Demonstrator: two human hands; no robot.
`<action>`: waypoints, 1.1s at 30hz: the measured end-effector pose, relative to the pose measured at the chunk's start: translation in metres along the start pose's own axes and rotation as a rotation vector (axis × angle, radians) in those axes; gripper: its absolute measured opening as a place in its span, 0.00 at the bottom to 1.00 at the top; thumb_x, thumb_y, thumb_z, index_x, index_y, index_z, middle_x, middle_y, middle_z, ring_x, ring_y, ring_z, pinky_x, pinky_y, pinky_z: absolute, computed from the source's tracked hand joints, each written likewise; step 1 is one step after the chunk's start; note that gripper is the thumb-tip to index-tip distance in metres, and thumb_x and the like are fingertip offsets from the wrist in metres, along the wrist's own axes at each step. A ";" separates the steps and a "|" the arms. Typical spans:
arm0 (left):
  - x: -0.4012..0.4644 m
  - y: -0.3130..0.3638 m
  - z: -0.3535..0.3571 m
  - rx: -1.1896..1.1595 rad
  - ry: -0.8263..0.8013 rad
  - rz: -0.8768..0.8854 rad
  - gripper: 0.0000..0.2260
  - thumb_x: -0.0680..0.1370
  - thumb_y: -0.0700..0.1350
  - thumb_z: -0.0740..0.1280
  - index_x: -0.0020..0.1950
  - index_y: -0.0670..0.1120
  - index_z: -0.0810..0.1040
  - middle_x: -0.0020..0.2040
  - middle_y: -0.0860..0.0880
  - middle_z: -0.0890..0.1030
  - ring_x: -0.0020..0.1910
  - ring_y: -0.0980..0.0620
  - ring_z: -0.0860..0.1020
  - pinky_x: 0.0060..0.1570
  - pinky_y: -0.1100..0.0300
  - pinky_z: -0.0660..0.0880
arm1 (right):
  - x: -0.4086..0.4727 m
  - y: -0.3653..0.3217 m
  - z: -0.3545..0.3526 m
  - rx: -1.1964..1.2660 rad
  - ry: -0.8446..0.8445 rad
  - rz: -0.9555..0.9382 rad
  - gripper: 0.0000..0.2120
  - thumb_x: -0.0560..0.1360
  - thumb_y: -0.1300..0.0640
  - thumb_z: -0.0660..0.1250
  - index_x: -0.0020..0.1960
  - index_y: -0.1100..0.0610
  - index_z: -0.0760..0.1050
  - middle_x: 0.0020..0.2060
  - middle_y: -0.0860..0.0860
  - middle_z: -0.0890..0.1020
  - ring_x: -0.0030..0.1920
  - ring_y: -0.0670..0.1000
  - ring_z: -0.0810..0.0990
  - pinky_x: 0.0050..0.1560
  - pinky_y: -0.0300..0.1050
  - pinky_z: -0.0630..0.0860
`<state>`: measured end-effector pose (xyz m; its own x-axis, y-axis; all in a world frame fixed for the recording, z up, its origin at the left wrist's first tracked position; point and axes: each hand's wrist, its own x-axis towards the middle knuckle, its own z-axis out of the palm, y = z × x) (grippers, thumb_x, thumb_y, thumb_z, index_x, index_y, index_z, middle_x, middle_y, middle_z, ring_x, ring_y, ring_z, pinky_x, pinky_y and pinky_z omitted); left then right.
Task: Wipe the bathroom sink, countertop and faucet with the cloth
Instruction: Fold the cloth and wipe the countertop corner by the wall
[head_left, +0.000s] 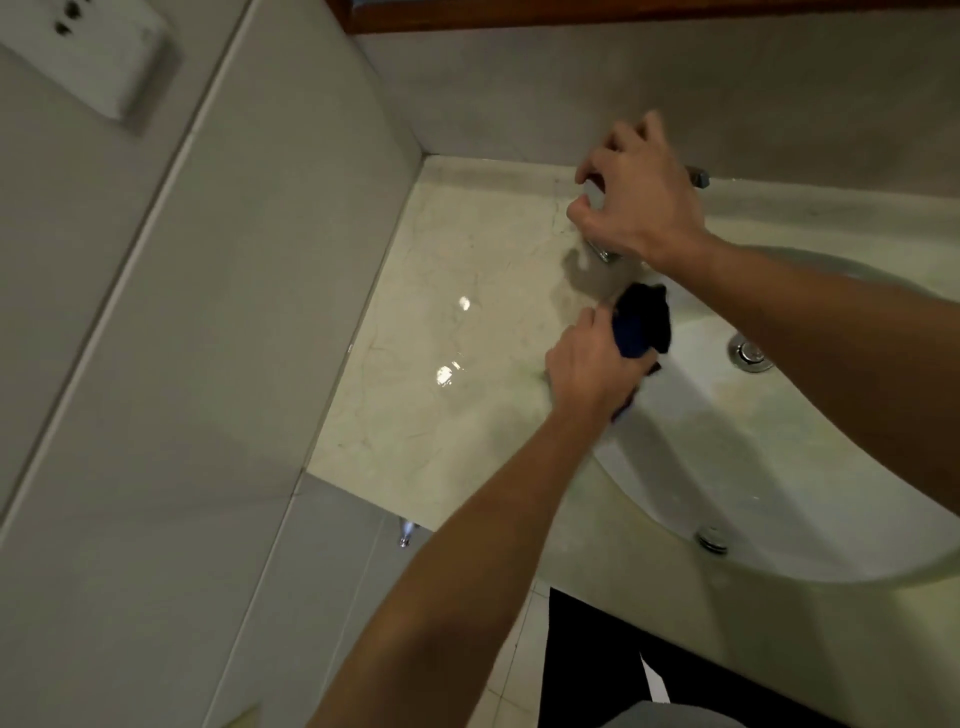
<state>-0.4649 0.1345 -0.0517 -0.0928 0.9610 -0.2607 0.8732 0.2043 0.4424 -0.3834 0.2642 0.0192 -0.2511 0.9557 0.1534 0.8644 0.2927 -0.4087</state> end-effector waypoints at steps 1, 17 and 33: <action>-0.013 0.003 -0.003 -0.072 -0.040 -0.006 0.18 0.73 0.57 0.74 0.56 0.48 0.78 0.51 0.48 0.83 0.45 0.48 0.82 0.41 0.56 0.76 | 0.000 0.000 -0.001 0.005 -0.005 0.001 0.22 0.76 0.44 0.63 0.62 0.56 0.80 0.58 0.54 0.78 0.65 0.59 0.68 0.62 0.55 0.75; 0.092 -0.147 -0.147 0.139 0.158 -0.083 0.22 0.69 0.60 0.67 0.61 0.54 0.78 0.56 0.53 0.81 0.52 0.50 0.81 0.50 0.51 0.79 | 0.005 0.006 0.003 0.052 -0.003 -0.010 0.21 0.75 0.44 0.63 0.60 0.55 0.81 0.56 0.52 0.78 0.65 0.58 0.69 0.60 0.53 0.75; -0.019 -0.067 0.006 -0.030 0.279 -0.117 0.25 0.69 0.55 0.75 0.62 0.47 0.78 0.53 0.46 0.80 0.50 0.42 0.79 0.45 0.49 0.76 | 0.005 0.006 0.001 0.034 -0.023 -0.010 0.21 0.76 0.44 0.64 0.61 0.56 0.81 0.59 0.54 0.78 0.65 0.59 0.69 0.61 0.54 0.73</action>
<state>-0.5187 0.1017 -0.0811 -0.3235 0.9438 -0.0672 0.8347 0.3181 0.4496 -0.3801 0.2704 0.0168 -0.2694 0.9532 0.1373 0.8469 0.3024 -0.4373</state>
